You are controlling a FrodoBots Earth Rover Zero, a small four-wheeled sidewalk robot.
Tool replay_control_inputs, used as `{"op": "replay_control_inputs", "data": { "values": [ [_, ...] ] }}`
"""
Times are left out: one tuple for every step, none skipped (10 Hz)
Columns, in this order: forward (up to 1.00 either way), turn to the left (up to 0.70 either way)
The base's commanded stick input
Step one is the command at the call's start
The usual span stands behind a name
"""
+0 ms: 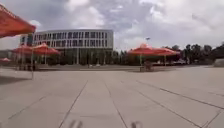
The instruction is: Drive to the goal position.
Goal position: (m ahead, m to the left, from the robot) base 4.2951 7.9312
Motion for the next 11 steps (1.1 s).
{"op": "replay_control_inputs", "data": {
  "values": [
    [0.85,0.32],
    [0.85,0.27],
    [0.85,0.11],
    [0.85,-0.02],
    [0.85,-0.02],
    [0.85,-0.01],
    [0.85,0.02],
    [0.85,0.22],
    [0.85,0.32],
    [0.85,0.32],
    [0.85,0.32]
  ]
}}
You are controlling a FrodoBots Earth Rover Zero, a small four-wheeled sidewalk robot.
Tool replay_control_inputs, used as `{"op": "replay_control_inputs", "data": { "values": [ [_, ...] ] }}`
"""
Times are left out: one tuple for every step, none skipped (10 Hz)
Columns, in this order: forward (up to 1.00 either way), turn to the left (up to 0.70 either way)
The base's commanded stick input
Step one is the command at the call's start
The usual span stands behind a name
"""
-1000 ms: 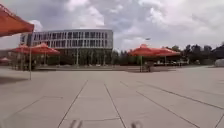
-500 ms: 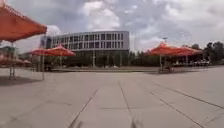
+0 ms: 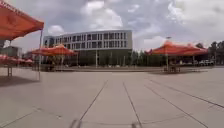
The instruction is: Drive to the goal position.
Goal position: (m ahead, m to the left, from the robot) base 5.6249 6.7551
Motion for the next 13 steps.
{"op": "replay_control_inputs", "data": {
  "values": [
    [0.85,0.06],
    [0.85,-0.02],
    [0.85,-0.02],
    [0.85,-0.02],
    [0.85,-0.02],
    [0.85,0.01],
    [0.85,0.02],
    [0.85,0.03],
    [0.85,0.03],
    [0.85,0.0],
    [0.85,0.0],
    [0.85,0.0],
    [0.85,0.0]
  ]
}}
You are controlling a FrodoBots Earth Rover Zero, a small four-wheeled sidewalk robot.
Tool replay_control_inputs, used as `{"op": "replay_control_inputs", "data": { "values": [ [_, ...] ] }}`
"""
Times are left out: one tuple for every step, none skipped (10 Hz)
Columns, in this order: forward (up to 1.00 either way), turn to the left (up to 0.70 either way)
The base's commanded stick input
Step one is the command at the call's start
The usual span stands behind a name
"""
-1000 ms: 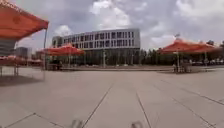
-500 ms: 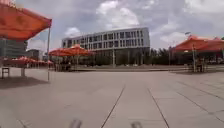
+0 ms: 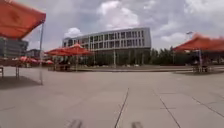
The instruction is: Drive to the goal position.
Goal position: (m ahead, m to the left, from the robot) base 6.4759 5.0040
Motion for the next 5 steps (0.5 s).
{"op": "replay_control_inputs", "data": {
  "values": [
    [0.85,0.0],
    [0.85,0.0],
    [0.85,0.01],
    [0.85,0.01],
    [0.85,0.16]
  ]
}}
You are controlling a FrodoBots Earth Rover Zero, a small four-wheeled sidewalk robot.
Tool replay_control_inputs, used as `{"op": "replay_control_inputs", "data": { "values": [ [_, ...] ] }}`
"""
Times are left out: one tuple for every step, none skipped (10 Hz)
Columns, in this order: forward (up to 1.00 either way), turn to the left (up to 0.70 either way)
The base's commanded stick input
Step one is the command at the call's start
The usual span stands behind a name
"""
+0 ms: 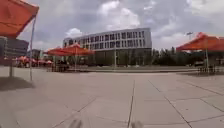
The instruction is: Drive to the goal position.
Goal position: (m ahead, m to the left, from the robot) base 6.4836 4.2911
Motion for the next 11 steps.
{"op": "replay_control_inputs", "data": {
  "values": [
    [0.85,0.31],
    [0.85,0.32],
    [0.85,0.32],
    [0.85,0.32],
    [0.85,0.32],
    [0.85,0.32],
    [0.85,0.32],
    [0.85,0.3],
    [0.85,0.14],
    [0.85,-0.01],
    [0.85,-0.02]
  ]
}}
